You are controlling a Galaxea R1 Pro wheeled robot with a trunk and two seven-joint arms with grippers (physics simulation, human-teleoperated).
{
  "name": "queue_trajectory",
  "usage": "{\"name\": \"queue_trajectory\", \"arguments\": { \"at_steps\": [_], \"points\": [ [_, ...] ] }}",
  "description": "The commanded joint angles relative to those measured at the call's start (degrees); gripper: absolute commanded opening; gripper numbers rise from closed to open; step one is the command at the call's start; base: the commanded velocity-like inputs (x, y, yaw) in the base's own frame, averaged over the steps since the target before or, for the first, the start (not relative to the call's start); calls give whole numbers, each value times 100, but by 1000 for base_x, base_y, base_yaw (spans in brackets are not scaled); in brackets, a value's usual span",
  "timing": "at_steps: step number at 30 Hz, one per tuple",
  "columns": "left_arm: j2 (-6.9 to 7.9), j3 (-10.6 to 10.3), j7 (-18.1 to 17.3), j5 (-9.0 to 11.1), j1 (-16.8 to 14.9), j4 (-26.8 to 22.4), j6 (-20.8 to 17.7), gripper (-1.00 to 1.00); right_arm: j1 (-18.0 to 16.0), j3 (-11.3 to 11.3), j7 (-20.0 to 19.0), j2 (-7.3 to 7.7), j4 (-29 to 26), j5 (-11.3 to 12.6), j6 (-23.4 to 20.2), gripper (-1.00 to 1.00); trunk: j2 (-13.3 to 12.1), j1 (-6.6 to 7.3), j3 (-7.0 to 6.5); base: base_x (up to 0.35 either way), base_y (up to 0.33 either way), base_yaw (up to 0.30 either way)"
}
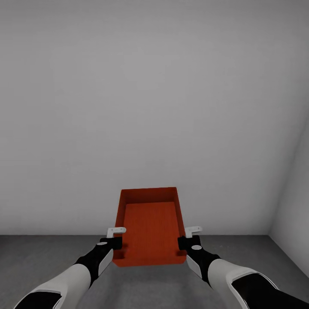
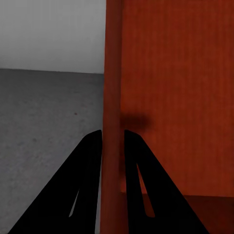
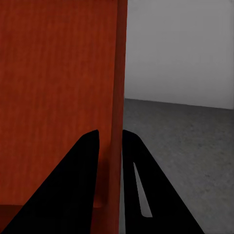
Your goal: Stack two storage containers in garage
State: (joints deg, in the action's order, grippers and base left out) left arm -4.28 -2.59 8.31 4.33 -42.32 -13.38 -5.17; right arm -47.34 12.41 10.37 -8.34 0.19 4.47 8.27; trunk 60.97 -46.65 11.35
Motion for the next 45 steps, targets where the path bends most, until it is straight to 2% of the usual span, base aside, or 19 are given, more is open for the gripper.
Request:
{"name": "queue_trajectory", "arguments": {
  "at_steps": [1,35,40,45],
  "points": [
    [-2,180,312,-72,-4,-31,-37,-100,-3,-239,-182,-62,7,11,7,-100,6,0,12,2,0,0],
    [-38,161,309,-78,-4,15,-37,-100,-3,-250,-185,-41,7,17,-6,-100,6,0,316,0,0,0],
    [-50,162,288,-78,-4,-5,-37,-100,-3,-249,-185,-36,7,213,-10,-100,6,0,362,0,0,0],
    [-76,167,295,-77,-4,-38,-37,-100,-3,-248,-185,-36,7,281,-10,-100,6,0,407,0,0,0]
  ]
}}
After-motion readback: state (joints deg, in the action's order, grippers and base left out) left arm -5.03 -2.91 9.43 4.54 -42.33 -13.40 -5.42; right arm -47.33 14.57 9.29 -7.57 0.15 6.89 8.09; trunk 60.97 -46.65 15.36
